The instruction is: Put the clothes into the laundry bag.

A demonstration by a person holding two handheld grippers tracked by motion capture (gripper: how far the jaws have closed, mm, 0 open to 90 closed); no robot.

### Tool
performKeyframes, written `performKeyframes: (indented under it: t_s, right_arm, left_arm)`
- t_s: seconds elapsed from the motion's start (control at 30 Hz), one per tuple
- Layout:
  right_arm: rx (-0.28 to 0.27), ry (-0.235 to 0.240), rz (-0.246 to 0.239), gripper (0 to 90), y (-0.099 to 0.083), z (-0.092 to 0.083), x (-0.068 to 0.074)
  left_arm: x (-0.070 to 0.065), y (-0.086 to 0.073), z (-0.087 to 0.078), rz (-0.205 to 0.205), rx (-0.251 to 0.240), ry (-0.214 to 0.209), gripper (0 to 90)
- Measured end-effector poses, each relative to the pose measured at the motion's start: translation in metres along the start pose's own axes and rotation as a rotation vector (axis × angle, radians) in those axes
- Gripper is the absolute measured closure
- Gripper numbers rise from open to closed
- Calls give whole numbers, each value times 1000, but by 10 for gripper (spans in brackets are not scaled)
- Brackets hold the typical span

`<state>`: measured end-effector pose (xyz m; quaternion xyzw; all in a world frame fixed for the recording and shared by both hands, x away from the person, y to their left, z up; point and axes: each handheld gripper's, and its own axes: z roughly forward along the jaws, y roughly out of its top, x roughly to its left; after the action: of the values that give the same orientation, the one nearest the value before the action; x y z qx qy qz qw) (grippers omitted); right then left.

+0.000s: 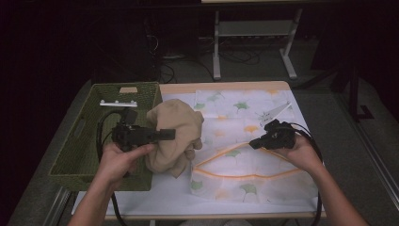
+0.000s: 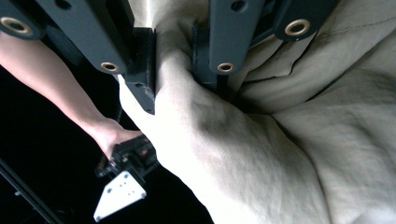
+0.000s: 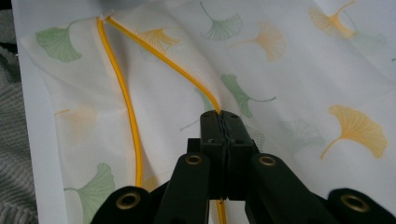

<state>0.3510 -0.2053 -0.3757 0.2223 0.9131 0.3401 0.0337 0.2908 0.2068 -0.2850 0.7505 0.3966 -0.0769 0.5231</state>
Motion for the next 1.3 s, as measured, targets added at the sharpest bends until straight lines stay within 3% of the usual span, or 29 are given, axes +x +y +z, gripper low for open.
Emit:
performKeyframes:
  t_s: [0.33, 0.57, 0.7, 0.9, 1.0, 1.03, 1.1, 1.3]
  right_arm:
    - [-8, -1, 21, 883, 11, 2, -13]
    - [-19, -12, 20, 883, 20, -1, -17]
    - [-24, -12, 17, 883, 24, -1, -17]
    - [-21, -9, 10, 883, 29, 4, -15]
    - [-38, -2, -3, 883, 34, 4, -12]
    - [-46, 1, -7, 883, 36, 3, -10]
    - [-50, 3, -13, 883, 41, 1, -8]
    - [-54, 4, -34, 883, 44, 0, -3]
  left_arm:
    - [-6, -14, 38, 4, 53, -74, 755]
    - [-14, -28, 52, 14, 81, -135, 755]
    - [-22, -40, 58, 16, 98, -199, 755]
    - [-34, -49, 63, 26, 125, -255, 755]
    - [-39, -55, 71, 22, 152, -310, 755]
    - [-41, -57, 74, 41, 173, -319, 755]
    - [-42, -61, 83, 45, 204, -310, 755]
    - [-36, -70, 107, 21, 236, -317, 754]
